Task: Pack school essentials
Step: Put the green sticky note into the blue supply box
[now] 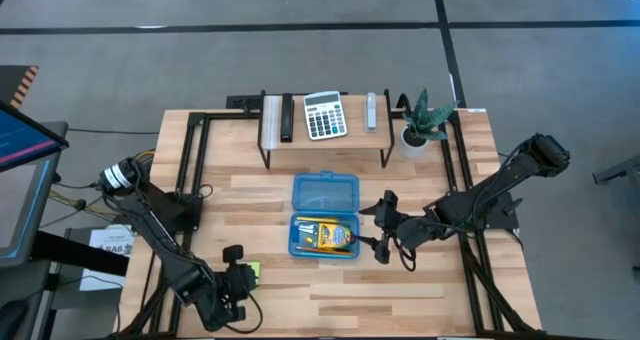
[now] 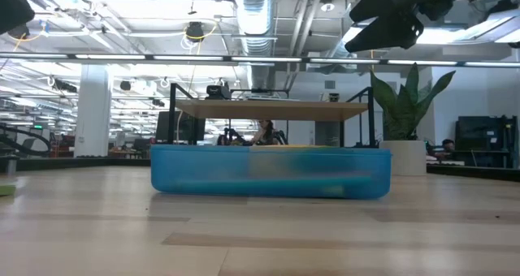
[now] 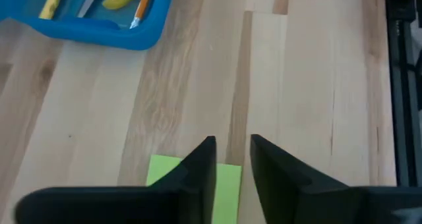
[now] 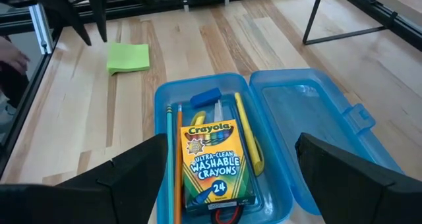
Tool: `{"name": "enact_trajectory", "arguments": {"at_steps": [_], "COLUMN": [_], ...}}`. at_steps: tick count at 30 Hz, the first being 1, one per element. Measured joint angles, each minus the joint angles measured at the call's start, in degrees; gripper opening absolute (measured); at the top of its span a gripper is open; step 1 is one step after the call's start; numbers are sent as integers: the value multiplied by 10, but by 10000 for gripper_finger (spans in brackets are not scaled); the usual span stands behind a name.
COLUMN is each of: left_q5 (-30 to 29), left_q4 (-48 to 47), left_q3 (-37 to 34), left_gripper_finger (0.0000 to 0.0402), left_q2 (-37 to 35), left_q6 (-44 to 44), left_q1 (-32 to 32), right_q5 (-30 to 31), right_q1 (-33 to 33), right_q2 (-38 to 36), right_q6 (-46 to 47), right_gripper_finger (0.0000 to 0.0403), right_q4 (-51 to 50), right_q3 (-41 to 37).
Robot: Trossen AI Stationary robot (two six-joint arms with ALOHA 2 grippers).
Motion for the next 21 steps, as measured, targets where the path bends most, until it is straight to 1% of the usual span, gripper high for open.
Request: {"name": "enact_trajectory", "arguments": {"at_steps": [7,11,13,15,19,21], "left_q5": [-6,-6,-11,-20,-24,-15], "left_q4": [27,54,75,71,67,62], "left_q3": [0,-1,-3,-5,-4,-5], "left_gripper_finger": [155,185,195,200,202,202], "left_q2": [11,19,19,19,31,43], "left_q6": [-11,1,10,10,6,7], "left_q1": [-1,-7,-13,-19,-25,-26], "right_q5": [0,0,0,0,0,0], "right_q1": [0,0,0,0,0,0], "right_q2": [0,0,0,0,0,0], "right_q6": [0,0,0,0,0,0], "right_gripper_finger": [358,358,358,358,358,358], "right_q4": [0,0,0,0,0,0], "right_q3": [0,0,0,0,0,0]}}
